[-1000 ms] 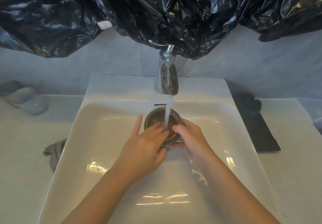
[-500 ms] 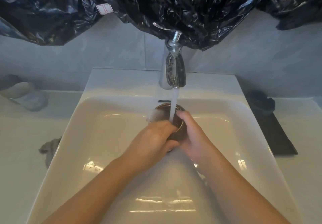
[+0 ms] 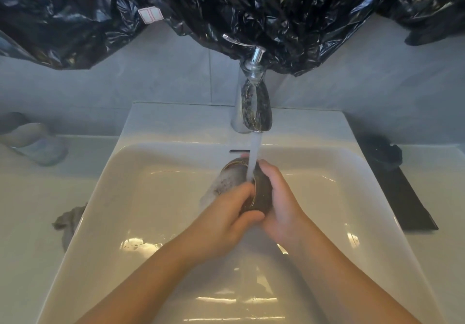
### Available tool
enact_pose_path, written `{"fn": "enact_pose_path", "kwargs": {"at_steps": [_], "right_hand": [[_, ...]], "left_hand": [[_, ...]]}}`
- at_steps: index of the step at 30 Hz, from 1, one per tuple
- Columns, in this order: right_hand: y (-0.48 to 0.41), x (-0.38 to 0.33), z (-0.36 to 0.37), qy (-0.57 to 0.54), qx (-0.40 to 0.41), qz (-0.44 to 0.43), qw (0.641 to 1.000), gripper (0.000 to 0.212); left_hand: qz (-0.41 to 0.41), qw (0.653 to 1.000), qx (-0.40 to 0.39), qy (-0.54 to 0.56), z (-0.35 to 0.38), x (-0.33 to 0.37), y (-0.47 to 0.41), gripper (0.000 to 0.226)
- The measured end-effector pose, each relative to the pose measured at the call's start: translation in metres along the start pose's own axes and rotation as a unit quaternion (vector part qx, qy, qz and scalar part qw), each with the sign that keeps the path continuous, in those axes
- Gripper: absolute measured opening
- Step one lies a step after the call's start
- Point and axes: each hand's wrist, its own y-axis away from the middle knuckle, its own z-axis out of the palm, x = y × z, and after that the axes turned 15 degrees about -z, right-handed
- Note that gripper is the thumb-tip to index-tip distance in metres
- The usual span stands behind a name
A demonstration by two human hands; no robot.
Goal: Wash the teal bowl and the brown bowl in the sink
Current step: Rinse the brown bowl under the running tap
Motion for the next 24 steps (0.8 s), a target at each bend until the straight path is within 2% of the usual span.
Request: {"fn": "enact_pose_path", "kwargs": {"at_steps": [2,4,6,7,10,11,13,16,18,19,20,21,22,24], "right_hand": [[-0.001,0.0,0.006,0.015,-0.004,0.01,1.0,0.032],[-0.004,0.006,0.008,0.052,0.002,0.001,0.999,0.029],[-0.005,0.014,0.01,0.092,0.004,-0.033,0.995,0.023],[-0.005,0.015,0.011,0.097,0.011,-0.039,0.994,0.021],[-0.011,0.013,0.009,0.063,0.032,0.003,0.998,0.033],[-0.014,0.013,0.007,0.062,0.04,0.012,0.997,0.034],[-0.018,0.018,0.009,0.087,0.069,-0.003,0.994,0.032],[-0.018,0.026,0.01,0.073,0.072,-0.061,0.993,0.02],[-0.016,0.02,0.012,0.045,0.057,-0.023,0.997,0.03],[-0.017,0.018,0.009,0.041,0.053,-0.003,0.998,0.038],[-0.018,0.018,0.005,0.048,0.034,0.014,0.998,0.044],[-0.015,0.017,0.008,0.066,0.023,0.018,0.997,0.048],[-0.016,0.021,0.007,0.082,0.044,0.0,0.996,0.046],[-0.015,0.029,0.005,0.091,0.052,-0.068,0.992,0.024]], "left_hand": [[-0.012,0.996,-0.014,0.087,-0.001,0.003,0.004,0.023],[-0.057,0.975,-0.014,0.212,-0.002,0.009,0.001,0.038],[-0.125,0.93,0.01,0.346,0.002,0.015,-0.005,0.033],[-0.137,0.917,0.025,0.373,0.003,0.019,-0.005,0.03],[-0.099,0.966,0.008,0.237,0.004,0.013,-0.006,0.036],[-0.094,0.972,-0.001,0.214,0.005,0.011,-0.006,0.034],[-0.126,0.956,0.04,0.263,0.006,0.007,-0.015,0.02],[-0.162,0.899,0.102,0.394,0.008,0.012,-0.021,0.031],[-0.151,0.898,0.133,0.391,0.01,0.018,-0.021,0.029],[-0.145,0.902,0.124,0.388,0.01,0.022,-0.014,0.028],[-0.122,0.919,0.125,0.354,0.01,0.019,-0.015,0.028],[-0.113,0.92,0.124,0.353,0.011,0.016,-0.014,0.027],[-0.135,0.91,0.124,0.373,0.012,0.014,-0.018,0.029],[-0.184,0.869,0.124,0.443,0.01,0.021,-0.022,0.036]]}}
